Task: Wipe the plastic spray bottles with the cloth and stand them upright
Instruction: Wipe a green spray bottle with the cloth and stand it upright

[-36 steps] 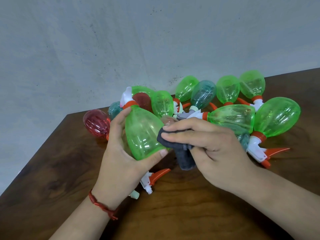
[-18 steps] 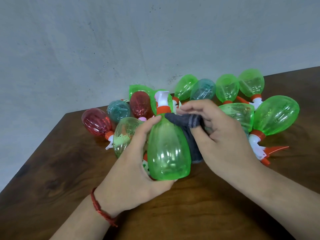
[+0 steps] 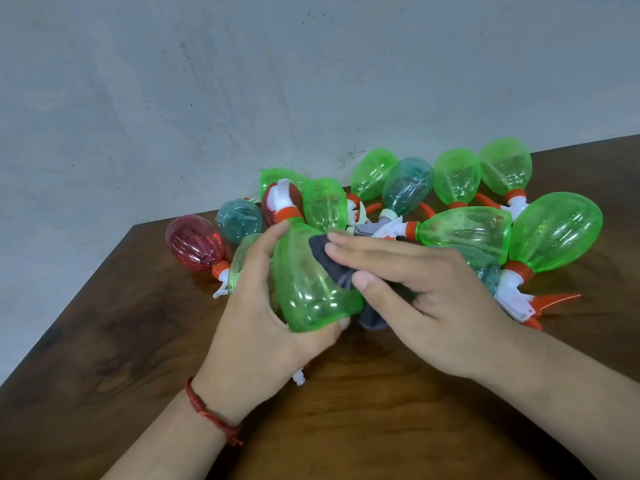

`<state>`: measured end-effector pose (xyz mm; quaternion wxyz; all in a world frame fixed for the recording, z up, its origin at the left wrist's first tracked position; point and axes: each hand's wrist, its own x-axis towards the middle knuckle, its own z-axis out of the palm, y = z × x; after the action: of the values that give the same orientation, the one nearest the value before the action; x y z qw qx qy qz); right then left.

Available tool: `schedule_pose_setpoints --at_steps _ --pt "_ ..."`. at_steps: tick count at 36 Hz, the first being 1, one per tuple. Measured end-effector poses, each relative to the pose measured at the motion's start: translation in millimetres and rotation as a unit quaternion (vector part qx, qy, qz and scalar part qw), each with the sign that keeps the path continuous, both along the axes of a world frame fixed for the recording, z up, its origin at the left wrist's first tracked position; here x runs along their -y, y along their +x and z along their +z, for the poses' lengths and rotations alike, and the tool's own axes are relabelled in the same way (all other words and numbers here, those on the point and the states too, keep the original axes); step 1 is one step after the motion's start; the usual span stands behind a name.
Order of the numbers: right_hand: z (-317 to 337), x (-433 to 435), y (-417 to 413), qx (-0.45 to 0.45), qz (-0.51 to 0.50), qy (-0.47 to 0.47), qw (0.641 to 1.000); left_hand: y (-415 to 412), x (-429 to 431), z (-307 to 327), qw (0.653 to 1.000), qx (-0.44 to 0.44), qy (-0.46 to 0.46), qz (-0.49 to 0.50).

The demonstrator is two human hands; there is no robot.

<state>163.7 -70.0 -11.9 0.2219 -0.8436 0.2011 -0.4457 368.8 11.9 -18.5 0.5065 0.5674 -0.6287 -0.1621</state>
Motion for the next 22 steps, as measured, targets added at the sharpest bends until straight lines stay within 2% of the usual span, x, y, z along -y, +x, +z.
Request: schedule_pose_setpoints --at_steps 4,8,11,15,17,20,22 --pt "-1 -3 3 -0.005 -0.005 -0.061 0.998 6 1 0 0.998 0.001 -0.004 0.056" --pt "-2 -5 6 0.007 -0.011 -0.079 0.997 6 1 4 0.998 -0.006 -0.010 0.054" --pt "-2 -7 7 0.049 -0.013 -0.014 0.999 9 2 4 0.999 0.024 -0.035 0.033" --pt "1 -5 6 0.088 -0.012 0.092 0.992 9 -5 3 0.998 0.057 -0.024 -0.021" --pt "5 -1 5 0.109 -0.009 0.162 0.981 7 6 3 0.995 0.084 -0.017 -0.046" --pt "12 4 5 0.149 0.025 0.259 0.954 8 17 5 0.998 0.007 0.043 -0.047" --pt "15 6 6 0.191 0.054 0.314 0.929 4 5 1 0.996 0.040 0.026 -0.075"
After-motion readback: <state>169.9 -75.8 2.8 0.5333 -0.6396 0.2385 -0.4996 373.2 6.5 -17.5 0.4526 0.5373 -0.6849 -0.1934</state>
